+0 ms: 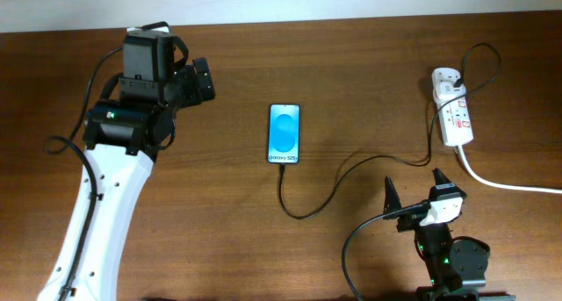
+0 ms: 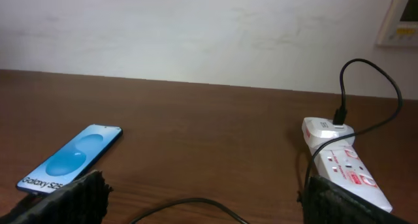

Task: Plug charger to phone and switch on socket

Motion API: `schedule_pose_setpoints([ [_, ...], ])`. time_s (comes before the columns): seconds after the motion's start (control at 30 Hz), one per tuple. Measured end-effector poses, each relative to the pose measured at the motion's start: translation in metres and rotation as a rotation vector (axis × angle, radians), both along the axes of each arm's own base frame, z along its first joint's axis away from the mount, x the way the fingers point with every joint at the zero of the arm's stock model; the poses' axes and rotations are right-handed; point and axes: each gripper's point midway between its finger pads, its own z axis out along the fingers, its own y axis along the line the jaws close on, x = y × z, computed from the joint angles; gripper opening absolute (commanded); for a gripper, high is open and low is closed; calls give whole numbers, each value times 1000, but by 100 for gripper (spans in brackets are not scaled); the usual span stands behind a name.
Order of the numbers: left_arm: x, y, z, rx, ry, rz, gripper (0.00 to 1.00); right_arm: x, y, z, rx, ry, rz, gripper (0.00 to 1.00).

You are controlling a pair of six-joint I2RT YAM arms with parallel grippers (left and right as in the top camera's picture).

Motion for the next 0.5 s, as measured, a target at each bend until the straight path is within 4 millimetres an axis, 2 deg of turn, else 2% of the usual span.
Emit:
schedule_pose_setpoints([
  [0.5, 0, 0, 0, 0, 0, 0, 99, 1, -6, -1, 4, 6, -38, 98],
])
